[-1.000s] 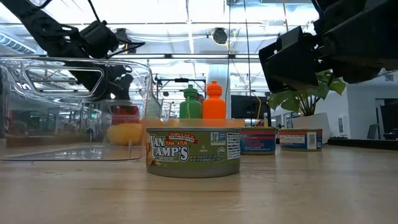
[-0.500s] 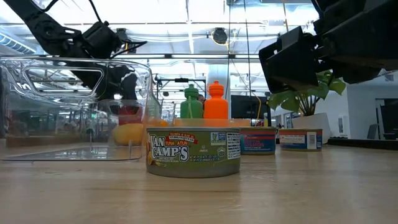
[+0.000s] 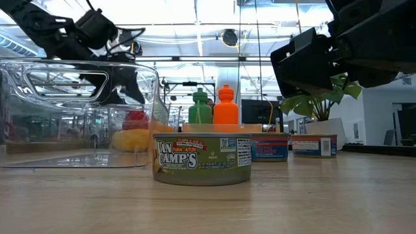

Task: Pick & Place Food Item
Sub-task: Put the right blue pink tuna can into the bottom transparent bin

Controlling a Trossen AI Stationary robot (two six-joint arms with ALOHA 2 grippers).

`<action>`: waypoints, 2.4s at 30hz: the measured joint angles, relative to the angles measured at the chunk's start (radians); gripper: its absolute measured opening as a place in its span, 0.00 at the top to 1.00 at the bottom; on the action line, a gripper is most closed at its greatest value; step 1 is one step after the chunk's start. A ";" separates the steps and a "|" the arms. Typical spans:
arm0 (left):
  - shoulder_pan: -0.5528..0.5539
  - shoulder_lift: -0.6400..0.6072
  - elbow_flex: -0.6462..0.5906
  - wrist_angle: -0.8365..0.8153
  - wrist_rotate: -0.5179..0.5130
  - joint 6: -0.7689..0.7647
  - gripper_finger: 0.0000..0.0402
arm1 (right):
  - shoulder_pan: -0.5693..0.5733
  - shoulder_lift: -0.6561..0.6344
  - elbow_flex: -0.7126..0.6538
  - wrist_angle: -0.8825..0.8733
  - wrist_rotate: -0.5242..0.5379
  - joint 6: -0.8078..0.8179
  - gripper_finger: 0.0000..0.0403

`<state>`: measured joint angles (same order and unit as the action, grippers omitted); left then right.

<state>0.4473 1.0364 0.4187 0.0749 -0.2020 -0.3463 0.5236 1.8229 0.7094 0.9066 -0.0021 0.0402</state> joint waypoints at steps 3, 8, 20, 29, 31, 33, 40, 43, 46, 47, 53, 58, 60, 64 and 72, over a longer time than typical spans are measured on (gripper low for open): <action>0.000 -0.027 0.000 -0.001 -0.001 0.012 0.08 | 0.000 0.000 0.000 0.000 0.000 0.000 0.54; 0.000 -0.109 0.000 0.001 0.003 0.007 0.07 | 0.000 0.000 0.000 0.000 0.000 0.000 0.53; -0.036 -0.394 0.003 -0.075 0.255 0.022 0.08 | 0.013 -0.256 -0.001 -0.252 0.005 -0.028 0.53; -0.074 -0.422 0.003 -0.241 0.273 -0.016 0.07 | 0.015 -0.402 -0.001 -0.275 0.005 -0.082 0.54; -0.089 -0.422 0.003 -0.227 0.269 -0.019 0.08 | 0.015 -0.420 -0.001 -0.275 0.004 -0.104 0.54; -0.123 -0.422 0.003 -0.162 0.272 0.009 0.08 | 0.015 -0.441 -0.001 -0.273 0.001 -0.113 0.54; -0.353 -0.423 0.003 0.116 0.424 0.245 0.06 | 0.022 -0.547 -0.001 -0.213 -0.011 -0.052 0.54; -0.446 -0.422 0.003 0.104 0.435 0.306 0.06 | 0.022 -0.585 0.000 -0.206 -0.030 -0.055 0.55; -0.516 -0.422 -0.023 0.125 0.369 0.327 0.07 | 0.022 -0.609 0.000 -0.192 -0.029 -0.041 0.54; -0.534 -0.421 -0.037 0.138 0.337 0.327 0.07 | 0.022 -0.619 0.000 -0.188 -0.027 -0.042 0.54; -0.570 -0.421 -0.124 0.208 0.134 0.319 0.06 | 0.046 -0.708 0.023 -0.348 0.186 -0.242 0.45; -0.570 -0.421 -0.140 0.214 0.001 0.268 0.06 | 0.069 -0.736 0.193 -0.899 0.552 -0.131 0.33; -0.570 -0.421 -0.140 0.215 -0.012 0.261 0.06 | 0.070 -0.728 0.220 -1.055 0.640 -0.044 0.28; -0.570 -0.421 -0.140 0.215 -0.013 0.252 0.07 | 0.069 -0.707 0.182 -1.256 0.733 0.034 0.24; -0.570 -0.421 -0.141 0.215 -0.014 0.232 0.05 | 0.016 -0.671 -0.022 -1.265 0.758 0.236 0.25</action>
<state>-0.1223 0.6151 0.2779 0.2898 -0.2157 -0.1147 0.5392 1.1521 0.6876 -0.3580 0.7563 0.2763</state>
